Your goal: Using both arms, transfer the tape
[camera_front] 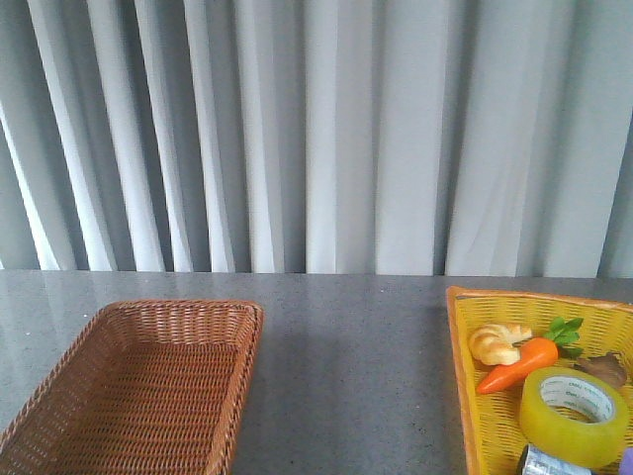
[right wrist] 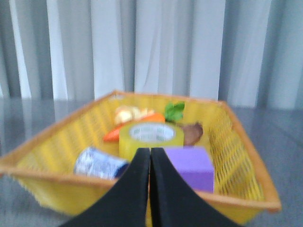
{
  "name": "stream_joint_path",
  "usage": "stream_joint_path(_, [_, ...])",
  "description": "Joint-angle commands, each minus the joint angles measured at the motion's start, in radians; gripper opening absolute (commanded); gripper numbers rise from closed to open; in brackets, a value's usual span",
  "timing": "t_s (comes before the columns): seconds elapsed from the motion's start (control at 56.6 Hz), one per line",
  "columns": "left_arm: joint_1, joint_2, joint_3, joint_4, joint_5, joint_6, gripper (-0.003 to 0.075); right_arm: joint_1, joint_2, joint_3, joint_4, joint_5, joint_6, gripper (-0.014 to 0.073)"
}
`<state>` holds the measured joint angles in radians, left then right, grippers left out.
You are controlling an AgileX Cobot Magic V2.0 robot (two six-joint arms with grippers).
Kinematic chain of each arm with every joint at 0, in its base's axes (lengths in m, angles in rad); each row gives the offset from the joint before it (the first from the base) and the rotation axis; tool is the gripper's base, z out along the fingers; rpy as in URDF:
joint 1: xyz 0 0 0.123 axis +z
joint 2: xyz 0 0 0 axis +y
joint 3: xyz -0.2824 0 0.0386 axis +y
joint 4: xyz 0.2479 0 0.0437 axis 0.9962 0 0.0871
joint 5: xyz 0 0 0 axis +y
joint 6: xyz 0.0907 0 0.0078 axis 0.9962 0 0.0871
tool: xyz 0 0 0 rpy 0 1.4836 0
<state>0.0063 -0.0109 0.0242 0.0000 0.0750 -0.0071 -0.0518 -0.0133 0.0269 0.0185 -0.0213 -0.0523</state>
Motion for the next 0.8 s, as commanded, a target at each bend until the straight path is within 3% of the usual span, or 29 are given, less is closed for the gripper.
stream_joint_path(0.0, [0.001,-0.016,-0.020,-0.006,-0.219,-0.010,-0.0006,-0.001,-0.008,0.002,0.010,-0.310,0.052,-0.0007])
stream_joint_path(0.159, [0.001,-0.016,-0.023,-0.006,-0.626,-0.092,-0.0006,-0.001,-0.008,-0.044,0.015,-0.677,0.350,-0.0007])
stream_joint_path(0.247, [0.001,-0.011,-0.089,-0.006,-0.637,-0.117,-0.0006,-0.001,-0.003,-0.147,-0.125,-0.700,0.390,-0.0007])
stream_joint_path(0.336, [0.001,0.038,-0.240,-0.006,-0.456,-0.109,-0.0006,-0.001,0.037,-0.336,-0.359,-0.482,0.460,-0.0007])
stream_joint_path(0.424, [0.001,0.188,-0.417,-0.006,-0.314,-0.105,-0.0006,-0.001,0.148,-0.553,-0.498,-0.179,0.570,-0.0007])
stream_joint_path(0.513, [0.000,0.352,-0.609,-0.006,-0.212,-0.105,-0.0006,-0.001,0.346,-0.738,-0.612,0.051,0.577,-0.0007])
stream_joint_path(0.636, [0.000,0.579,-0.851,-0.006,-0.054,-0.105,-0.0006,0.009,0.644,-0.968,-0.608,0.239,0.584,-0.0007])
stream_joint_path(0.778, [0.000,0.762,-1.042,-0.007,0.071,-0.114,-0.0006,0.088,0.868,-1.093,-0.619,0.289,0.577,-0.0007])
